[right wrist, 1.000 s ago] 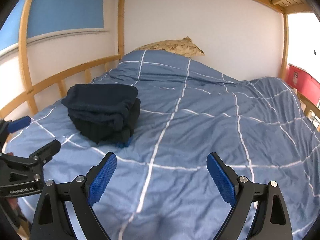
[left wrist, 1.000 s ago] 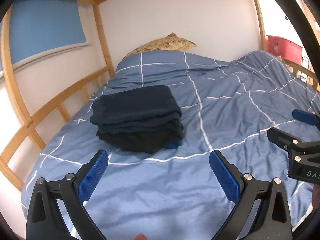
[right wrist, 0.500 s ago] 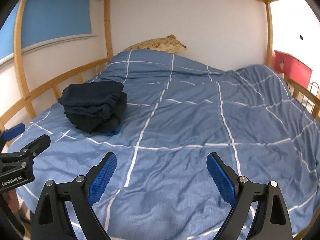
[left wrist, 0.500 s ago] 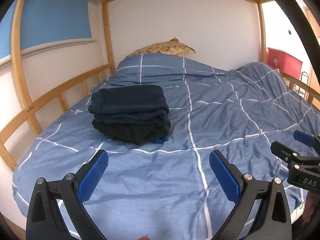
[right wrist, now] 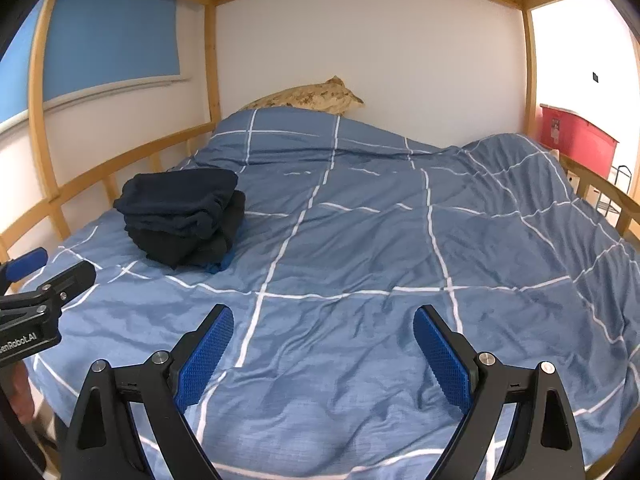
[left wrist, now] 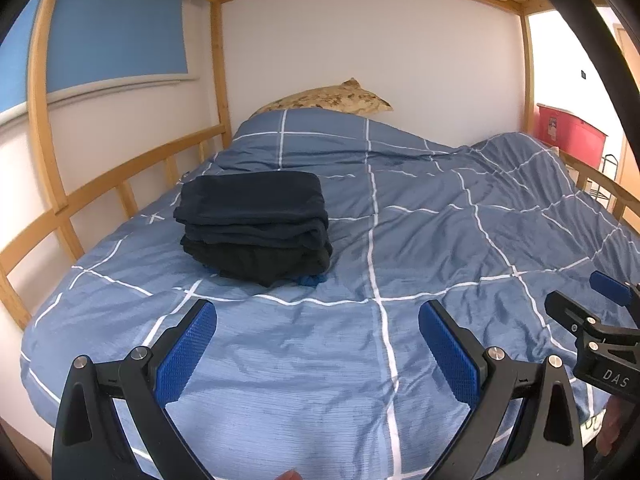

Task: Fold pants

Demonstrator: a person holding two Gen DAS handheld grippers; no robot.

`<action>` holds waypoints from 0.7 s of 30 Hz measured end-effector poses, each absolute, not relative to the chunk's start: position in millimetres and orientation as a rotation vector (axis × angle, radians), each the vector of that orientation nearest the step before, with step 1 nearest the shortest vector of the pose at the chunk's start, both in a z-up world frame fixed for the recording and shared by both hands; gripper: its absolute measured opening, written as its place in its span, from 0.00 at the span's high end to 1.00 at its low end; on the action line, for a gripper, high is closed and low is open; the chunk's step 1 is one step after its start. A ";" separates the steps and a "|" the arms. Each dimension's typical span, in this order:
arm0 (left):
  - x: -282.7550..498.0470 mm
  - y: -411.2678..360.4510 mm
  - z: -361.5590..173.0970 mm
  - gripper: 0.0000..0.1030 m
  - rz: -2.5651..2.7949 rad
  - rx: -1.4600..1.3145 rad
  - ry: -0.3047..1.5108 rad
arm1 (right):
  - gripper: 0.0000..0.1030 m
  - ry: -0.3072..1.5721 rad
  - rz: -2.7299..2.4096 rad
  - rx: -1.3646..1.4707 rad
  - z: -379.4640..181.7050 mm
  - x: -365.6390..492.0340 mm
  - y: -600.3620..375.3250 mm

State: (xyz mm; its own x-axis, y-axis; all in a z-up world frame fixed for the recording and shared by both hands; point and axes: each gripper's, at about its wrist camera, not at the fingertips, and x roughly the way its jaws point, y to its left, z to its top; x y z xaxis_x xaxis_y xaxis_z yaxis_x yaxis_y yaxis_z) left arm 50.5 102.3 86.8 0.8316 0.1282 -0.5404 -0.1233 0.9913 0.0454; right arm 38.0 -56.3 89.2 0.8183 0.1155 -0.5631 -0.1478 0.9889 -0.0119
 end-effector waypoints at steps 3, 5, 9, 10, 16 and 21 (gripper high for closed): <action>51.4 98.3 87.5 0.00 0.124 0.018 0.573 | 0.10 0.594 0.142 -0.048 90.1 37.4 -58.6; 51.6 96.2 88.2 0.00 0.121 0.020 0.571 | 0.10 0.590 0.139 -0.042 90.7 37.0 -60.1; 50.4 94.0 90.2 0.00 0.120 0.022 0.560 | 0.10 0.590 0.139 -0.040 91.2 37.9 -62.2; 50.2 93.5 90.4 0.00 0.121 0.025 0.557 | 0.10 0.591 0.136 -0.040 91.1 37.9 -61.7; 48.7 91.1 91.1 0.00 0.116 0.035 0.548 | 0.10 0.598 0.141 -0.034 89.0 38.2 -62.2; 48.4 90.2 91.2 0.00 0.114 0.039 0.546 | 0.10 0.600 0.140 -0.033 88.5 38.0 -62.7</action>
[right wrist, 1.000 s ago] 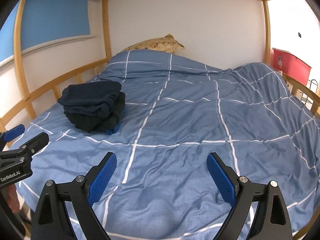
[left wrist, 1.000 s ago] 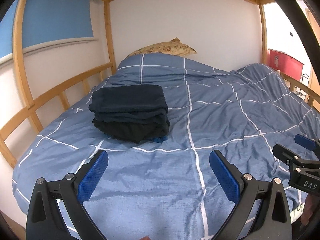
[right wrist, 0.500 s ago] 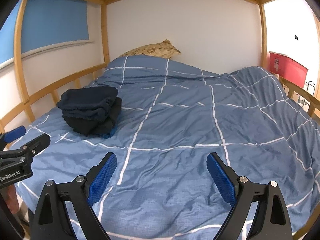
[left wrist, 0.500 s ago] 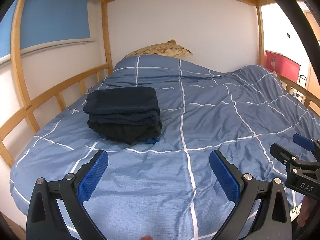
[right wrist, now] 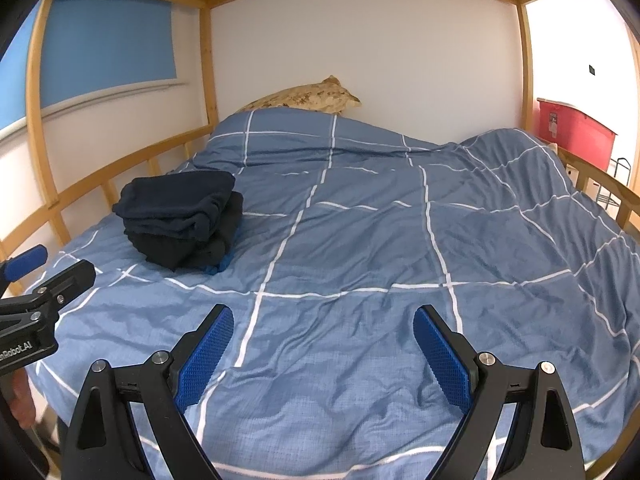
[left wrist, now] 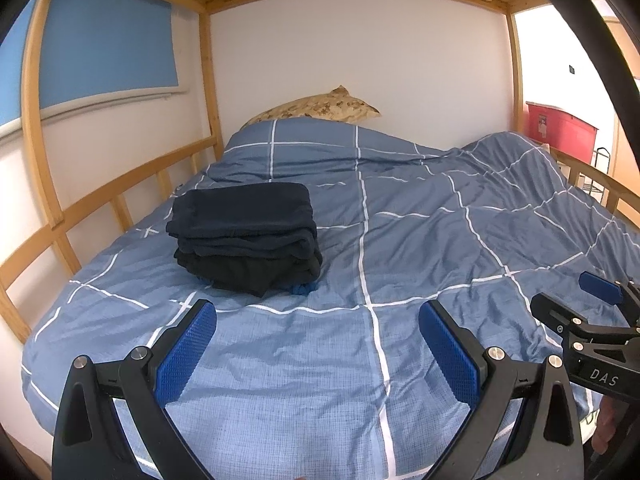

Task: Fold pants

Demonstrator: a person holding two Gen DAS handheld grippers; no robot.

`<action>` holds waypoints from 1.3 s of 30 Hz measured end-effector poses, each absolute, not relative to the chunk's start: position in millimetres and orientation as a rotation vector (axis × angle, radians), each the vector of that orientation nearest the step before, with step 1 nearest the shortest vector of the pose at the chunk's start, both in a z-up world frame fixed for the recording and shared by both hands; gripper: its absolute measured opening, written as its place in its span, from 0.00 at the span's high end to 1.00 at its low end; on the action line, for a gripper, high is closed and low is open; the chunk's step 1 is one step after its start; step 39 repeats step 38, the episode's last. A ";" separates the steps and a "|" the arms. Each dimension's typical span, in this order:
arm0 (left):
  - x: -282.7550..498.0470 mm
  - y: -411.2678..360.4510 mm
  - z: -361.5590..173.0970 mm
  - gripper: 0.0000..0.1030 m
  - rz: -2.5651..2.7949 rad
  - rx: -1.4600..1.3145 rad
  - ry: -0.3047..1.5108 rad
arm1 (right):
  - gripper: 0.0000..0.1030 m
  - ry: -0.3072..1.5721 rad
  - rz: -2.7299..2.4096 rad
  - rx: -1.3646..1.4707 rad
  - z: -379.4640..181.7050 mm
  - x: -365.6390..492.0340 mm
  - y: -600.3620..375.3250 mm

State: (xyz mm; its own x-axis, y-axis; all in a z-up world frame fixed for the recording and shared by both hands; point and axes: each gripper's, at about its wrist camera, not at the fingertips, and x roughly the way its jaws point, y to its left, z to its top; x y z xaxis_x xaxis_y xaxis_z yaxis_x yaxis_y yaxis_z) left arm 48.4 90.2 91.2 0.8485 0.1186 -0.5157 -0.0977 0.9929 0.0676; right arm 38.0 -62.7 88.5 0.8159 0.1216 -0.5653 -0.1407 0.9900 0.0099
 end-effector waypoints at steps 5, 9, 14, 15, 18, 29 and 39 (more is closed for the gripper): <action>48.3 89.7 92.4 0.00 0.111 0.036 0.543 | 0.10 0.600 0.138 -0.032 88.9 38.0 -62.1; 49.4 89.9 92.8 0.00 0.111 0.033 0.541 | 0.10 0.600 0.138 -0.033 88.8 38.0 -63.0; 52.8 88.4 92.6 0.00 0.102 0.038 0.544 | 0.10 0.598 0.134 -0.039 88.5 37.9 -64.3; 53.3 88.0 92.4 0.00 0.102 0.039 0.544 | 0.10 0.598 0.134 -0.040 88.5 37.5 -64.2; 53.8 87.1 92.0 0.00 0.100 0.037 0.547 | 0.10 0.595 0.132 -0.040 88.4 37.2 -64.5; 54.4 85.8 91.1 0.00 0.125 0.048 0.537 | 0.10 0.597 0.137 -0.040 87.5 38.0 -64.4; 55.1 88.3 88.4 0.00 0.122 0.036 0.538 | 0.10 0.602 0.139 -0.037 85.8 39.2 -62.8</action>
